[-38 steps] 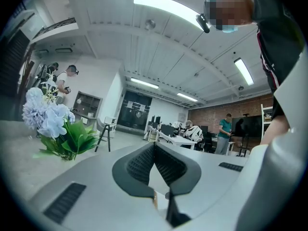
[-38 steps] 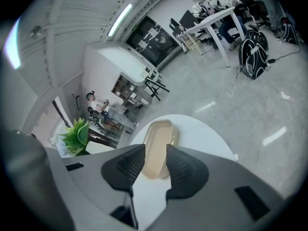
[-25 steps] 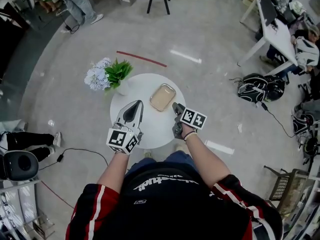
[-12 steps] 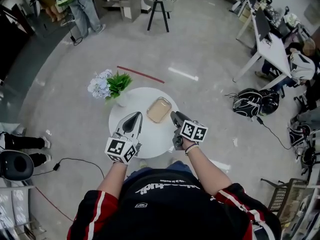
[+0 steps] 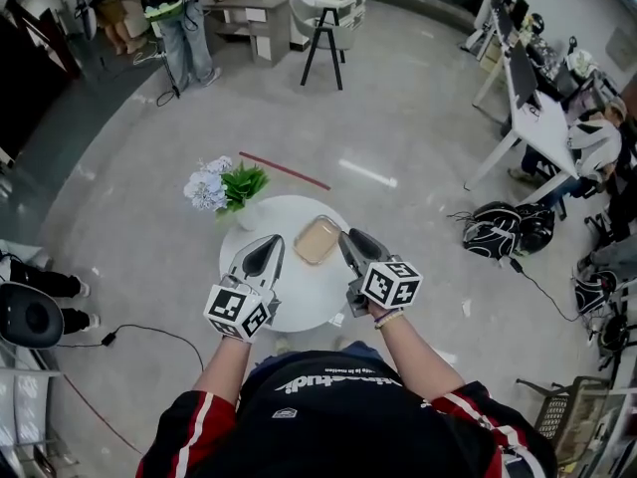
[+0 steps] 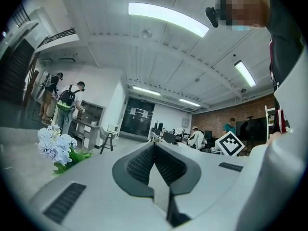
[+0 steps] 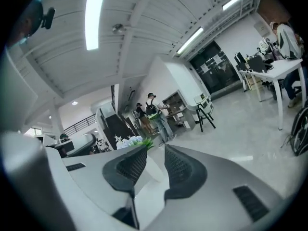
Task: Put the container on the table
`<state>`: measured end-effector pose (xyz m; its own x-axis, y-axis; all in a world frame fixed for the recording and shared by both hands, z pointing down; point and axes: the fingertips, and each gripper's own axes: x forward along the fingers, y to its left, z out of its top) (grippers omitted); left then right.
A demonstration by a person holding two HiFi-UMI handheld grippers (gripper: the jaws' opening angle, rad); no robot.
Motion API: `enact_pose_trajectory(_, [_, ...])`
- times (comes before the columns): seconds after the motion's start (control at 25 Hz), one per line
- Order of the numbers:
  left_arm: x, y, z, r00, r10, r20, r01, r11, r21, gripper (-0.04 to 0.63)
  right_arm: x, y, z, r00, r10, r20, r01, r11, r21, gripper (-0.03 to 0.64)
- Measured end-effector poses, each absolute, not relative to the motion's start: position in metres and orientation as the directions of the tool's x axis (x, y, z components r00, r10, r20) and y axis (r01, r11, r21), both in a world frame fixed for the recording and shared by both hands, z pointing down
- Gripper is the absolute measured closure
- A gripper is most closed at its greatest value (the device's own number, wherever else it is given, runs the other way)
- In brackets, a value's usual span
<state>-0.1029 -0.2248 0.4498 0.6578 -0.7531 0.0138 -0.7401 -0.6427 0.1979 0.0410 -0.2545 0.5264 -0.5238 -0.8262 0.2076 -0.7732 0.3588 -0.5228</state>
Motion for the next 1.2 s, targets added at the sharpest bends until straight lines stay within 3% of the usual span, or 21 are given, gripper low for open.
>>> enact_pose_trajectory(0.64, [-0.093, -0.216, 0.401, 0.674, -0.737, -0.044, -0.720, -0.670, 0.183, 0.572, -0.004, -0.223, 0.431, -0.657, -0.746, 0.105, -0.740, 0.613, -0.276, 0.488])
enact_pose_trajectory(1.2, [-0.089, -0.212, 0.389, 0.678, -0.733, -0.054, -0.716, -0.676, 0.177, 0.572, -0.019, -0.210, 0.405, -0.696, -0.715, 0.064, -0.707, 0.666, -0.240, 0.548])
